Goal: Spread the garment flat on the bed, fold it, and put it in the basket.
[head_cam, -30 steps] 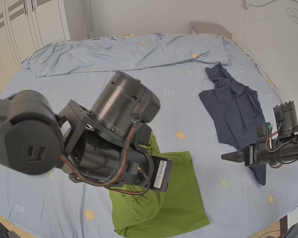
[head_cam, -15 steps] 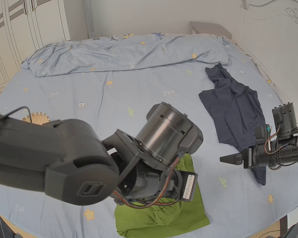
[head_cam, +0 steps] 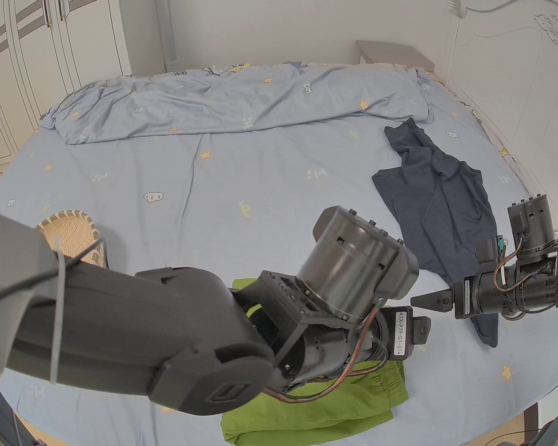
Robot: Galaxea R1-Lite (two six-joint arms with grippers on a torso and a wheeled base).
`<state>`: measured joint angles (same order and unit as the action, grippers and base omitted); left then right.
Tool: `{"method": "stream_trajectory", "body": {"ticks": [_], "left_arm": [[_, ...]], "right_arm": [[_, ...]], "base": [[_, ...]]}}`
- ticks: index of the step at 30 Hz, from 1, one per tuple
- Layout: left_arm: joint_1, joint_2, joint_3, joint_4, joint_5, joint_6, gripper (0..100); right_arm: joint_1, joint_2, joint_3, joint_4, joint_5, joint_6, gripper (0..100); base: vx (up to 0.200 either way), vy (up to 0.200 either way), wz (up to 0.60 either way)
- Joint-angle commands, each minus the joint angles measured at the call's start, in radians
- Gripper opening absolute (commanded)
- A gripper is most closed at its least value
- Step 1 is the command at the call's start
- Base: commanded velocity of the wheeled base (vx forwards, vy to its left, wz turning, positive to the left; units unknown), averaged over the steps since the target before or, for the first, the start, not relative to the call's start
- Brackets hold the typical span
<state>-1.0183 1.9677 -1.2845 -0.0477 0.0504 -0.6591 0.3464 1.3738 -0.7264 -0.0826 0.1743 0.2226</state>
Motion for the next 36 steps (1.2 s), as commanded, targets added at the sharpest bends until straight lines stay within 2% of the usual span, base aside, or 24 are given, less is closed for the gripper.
{"method": "stream_trajectory", "body": {"ticks": [1,5,9,11,12,13,14,15,16,17,18,19,21,22,23,26,31,36], "left_arm": [[0.01,0.008,0.025,-0.032,0.002,-0.03,100],[0.038,-0.049,0.063,-0.078,-0.009,-0.043,100],[0.15,-0.173,0.108,-0.092,-0.047,-0.06,100],[0.228,-0.245,0.169,-0.092,-0.121,-0.069,100],[0.228,-0.245,0.169,-0.092,-0.121,-0.069,100],[0.314,-0.308,0.238,-0.093,-0.236,-0.066,100],[0.371,-0.346,0.281,-0.093,-0.331,-0.062,100],[0.397,-0.362,0.304,-0.093,-0.377,-0.06,100],[0.468,-0.385,0.37,-0.095,-0.494,-0.046,100],[0.468,-0.385,0.37,-0.095,-0.494,-0.046,100],[0.554,-0.385,0.442,-0.097,-0.603,-0.002,100],[0.601,-0.371,0.481,-0.097,-0.653,0.047,100],[0.601,-0.371,0.481,-0.097,-0.653,0.047,100],[0.655,-0.314,0.522,-0.098,-0.699,0.141,100],[0.682,-0.276,0.537,-0.097,-0.713,0.196,100],[0.699,-0.185,0.562,-0.1,-0.728,0.262,100],[0.707,-0.067,0.563,-0.162,-0.73,0.276,100],[0.673,0.027,0.565,-0.242,-0.728,0.276,100]], "right_arm": [[0.0,0.007,0.001,0.0,0.001,0.001,100],[0.005,0.007,0.001,0.0,0.002,0.001,100],[0.065,0.005,0.005,0.001,0.002,0.014,100],[0.091,0.005,0.01,0.0,0.002,0.024,100],[0.091,0.005,0.01,0.0,0.002,0.024,100],[0.105,0.004,0.01,0.001,0.002,0.027,100],[0.108,0.004,0.01,0.001,0.002,0.027,100],[0.108,0.004,0.01,0.001,0.002,0.027,100],[0.108,0.002,0.008,0.001,0.002,0.027,100],[0.108,0.002,0.008,0.001,0.002,0.027,100],[0.109,0.001,0.01,0.001,0.002,0.027,100],[0.111,-0.001,0.01,0.001,0.002,0.027,100],[0.111,-0.001,0.01,0.001,0.002,0.027,100],[0.115,-0.004,0.01,0.001,0.002,0.029,100],[0.117,-0.004,0.01,0.001,0.002,0.034,100],[0.115,-0.002,0.012,0.001,0.002,0.044,100],[0.117,-0.012,0.01,0.001,0.002,0.05,100],[0.111,-0.019,0.008,0.001,0.002,0.047,100]], "base": [[0.0,0.0,0.0],[0.0,0.0,0.0],[0.0,0.0,0.0],[0.0,0.0,0.0],[0.0,0.0,0.0],[0.0,0.0,0.0],[0.0,0.0,0.0],[0.0,0.0,0.0],[0.0,0.0,0.0],[0.0,0.0,0.0],[0.0,0.0,0.0],[0.0,0.0,0.0],[0.0,0.0,0.0],[0.0,0.0,0.0],[0.0,0.0,0.0],[0.0,0.0,0.0],[0.0,0.0,0.0],[0.0,0.0,0.0]]}}
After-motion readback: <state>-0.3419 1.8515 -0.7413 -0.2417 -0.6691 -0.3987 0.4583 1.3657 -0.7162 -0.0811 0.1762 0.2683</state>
